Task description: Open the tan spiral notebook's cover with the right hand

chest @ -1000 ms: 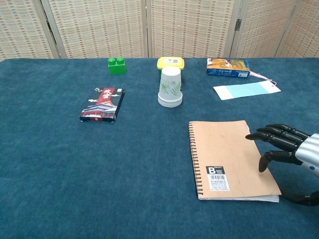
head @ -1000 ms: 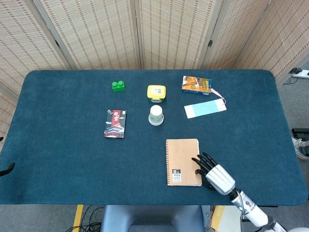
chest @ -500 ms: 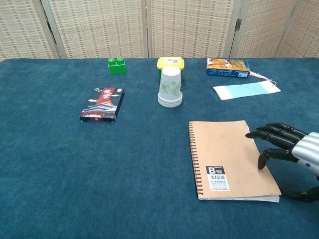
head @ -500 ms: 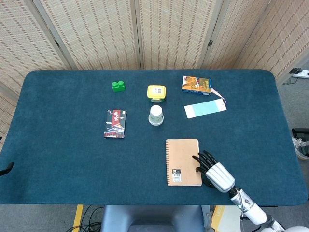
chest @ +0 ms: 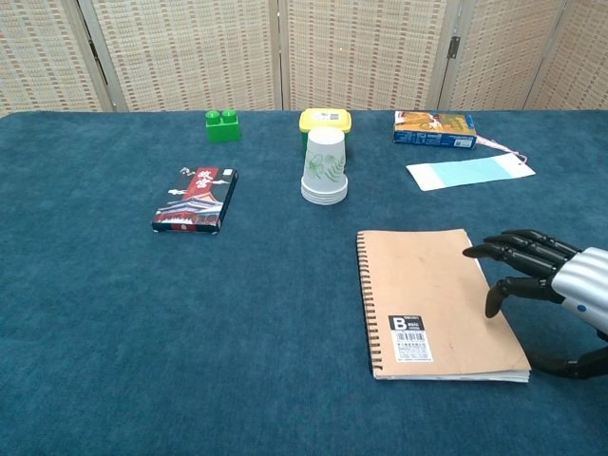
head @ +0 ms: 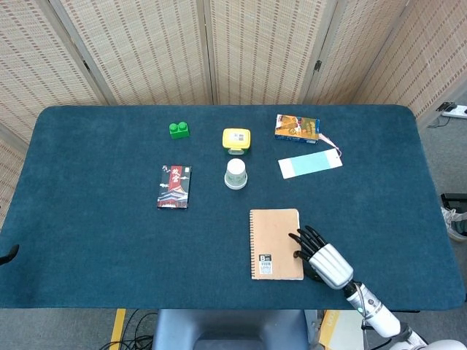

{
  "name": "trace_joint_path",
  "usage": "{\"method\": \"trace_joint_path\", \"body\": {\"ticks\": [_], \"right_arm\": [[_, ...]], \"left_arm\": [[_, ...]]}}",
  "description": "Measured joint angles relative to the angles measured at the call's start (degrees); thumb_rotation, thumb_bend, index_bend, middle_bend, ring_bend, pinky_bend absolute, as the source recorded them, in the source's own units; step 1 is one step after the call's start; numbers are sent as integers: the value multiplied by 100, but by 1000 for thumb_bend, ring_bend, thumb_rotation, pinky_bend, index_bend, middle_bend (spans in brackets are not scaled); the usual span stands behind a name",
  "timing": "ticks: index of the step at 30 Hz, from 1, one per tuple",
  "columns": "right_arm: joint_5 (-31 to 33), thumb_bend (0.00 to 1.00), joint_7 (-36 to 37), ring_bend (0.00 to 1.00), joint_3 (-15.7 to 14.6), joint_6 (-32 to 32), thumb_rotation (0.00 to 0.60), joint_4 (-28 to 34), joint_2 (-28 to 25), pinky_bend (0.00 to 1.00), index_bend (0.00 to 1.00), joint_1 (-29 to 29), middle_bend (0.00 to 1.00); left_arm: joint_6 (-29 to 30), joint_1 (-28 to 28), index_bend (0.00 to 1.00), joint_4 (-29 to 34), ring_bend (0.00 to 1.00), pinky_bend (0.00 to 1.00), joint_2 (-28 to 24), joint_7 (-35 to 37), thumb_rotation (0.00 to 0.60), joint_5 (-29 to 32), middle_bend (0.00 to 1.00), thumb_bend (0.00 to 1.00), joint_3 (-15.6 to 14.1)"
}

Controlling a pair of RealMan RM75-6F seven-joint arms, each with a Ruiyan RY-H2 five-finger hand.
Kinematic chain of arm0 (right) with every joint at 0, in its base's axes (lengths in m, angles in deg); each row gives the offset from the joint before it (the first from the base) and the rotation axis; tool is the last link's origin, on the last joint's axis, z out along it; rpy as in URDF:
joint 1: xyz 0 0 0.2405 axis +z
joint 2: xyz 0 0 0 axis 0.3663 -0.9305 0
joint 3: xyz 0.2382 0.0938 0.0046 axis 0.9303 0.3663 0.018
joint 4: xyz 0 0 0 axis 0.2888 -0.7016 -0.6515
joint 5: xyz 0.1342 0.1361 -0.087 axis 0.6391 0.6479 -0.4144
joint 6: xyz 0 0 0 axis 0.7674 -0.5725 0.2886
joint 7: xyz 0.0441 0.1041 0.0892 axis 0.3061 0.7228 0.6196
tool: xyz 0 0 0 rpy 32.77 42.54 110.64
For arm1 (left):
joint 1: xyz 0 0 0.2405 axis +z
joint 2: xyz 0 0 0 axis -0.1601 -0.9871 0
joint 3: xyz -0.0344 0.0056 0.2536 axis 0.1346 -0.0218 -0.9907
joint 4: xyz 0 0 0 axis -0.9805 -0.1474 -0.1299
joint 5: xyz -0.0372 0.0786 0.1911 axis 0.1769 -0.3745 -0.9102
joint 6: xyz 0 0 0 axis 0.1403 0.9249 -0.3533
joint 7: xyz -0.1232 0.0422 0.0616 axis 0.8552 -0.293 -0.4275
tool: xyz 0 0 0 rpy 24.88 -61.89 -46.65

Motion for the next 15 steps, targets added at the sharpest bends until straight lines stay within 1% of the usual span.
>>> {"method": "trace_joint_path", "body": {"ticks": [15], "right_arm": [[49, 302, -3, 0, -35, 94, 600, 77, -16, 0, 386, 71, 112]], "left_arm": [[-2, 2, 133, -10, 78, 170, 1, -37, 600, 46, 84, 275, 16]]}}
